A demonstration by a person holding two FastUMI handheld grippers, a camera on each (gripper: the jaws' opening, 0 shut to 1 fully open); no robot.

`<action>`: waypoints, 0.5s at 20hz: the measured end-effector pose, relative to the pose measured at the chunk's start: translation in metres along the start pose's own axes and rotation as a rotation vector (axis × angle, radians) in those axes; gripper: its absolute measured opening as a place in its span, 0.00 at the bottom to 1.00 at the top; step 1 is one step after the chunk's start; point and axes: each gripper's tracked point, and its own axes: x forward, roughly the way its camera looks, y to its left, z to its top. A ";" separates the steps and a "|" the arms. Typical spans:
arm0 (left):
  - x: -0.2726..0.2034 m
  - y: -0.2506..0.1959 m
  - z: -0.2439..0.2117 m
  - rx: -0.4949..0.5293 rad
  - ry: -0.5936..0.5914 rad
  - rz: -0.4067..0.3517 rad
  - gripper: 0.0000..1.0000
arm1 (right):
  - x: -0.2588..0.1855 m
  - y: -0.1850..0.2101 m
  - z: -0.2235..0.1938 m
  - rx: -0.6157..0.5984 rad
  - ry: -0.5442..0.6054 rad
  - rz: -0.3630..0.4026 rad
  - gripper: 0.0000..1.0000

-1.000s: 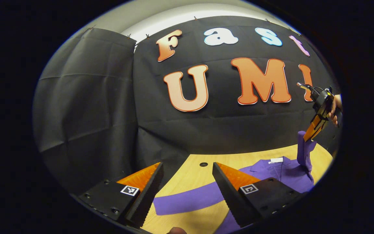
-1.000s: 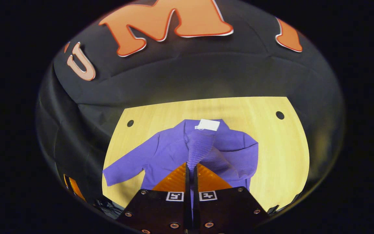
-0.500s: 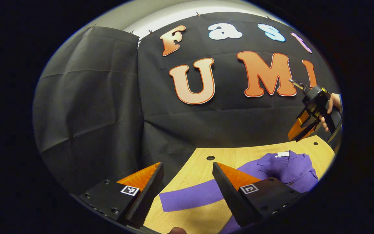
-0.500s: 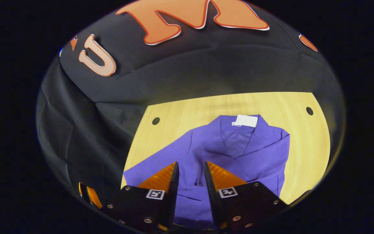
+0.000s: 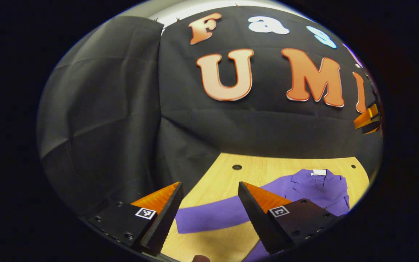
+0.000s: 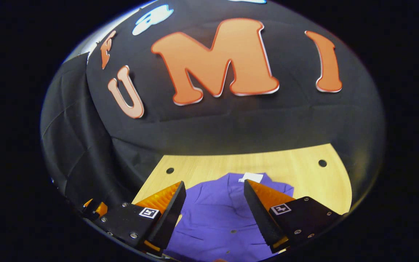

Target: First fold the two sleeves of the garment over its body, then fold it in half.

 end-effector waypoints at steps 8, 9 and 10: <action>0.056 0.040 -0.079 -0.154 0.403 -0.037 0.96 | -0.056 -0.045 -0.009 -0.068 -0.117 -0.119 0.95; 0.059 0.045 -0.087 -0.168 0.455 -0.035 0.96 | -0.059 -0.050 -0.015 -0.085 -0.117 -0.140 0.95; 0.068 0.046 -0.097 -0.176 0.496 -0.034 0.96 | -0.064 -0.051 -0.020 -0.096 -0.125 -0.161 0.95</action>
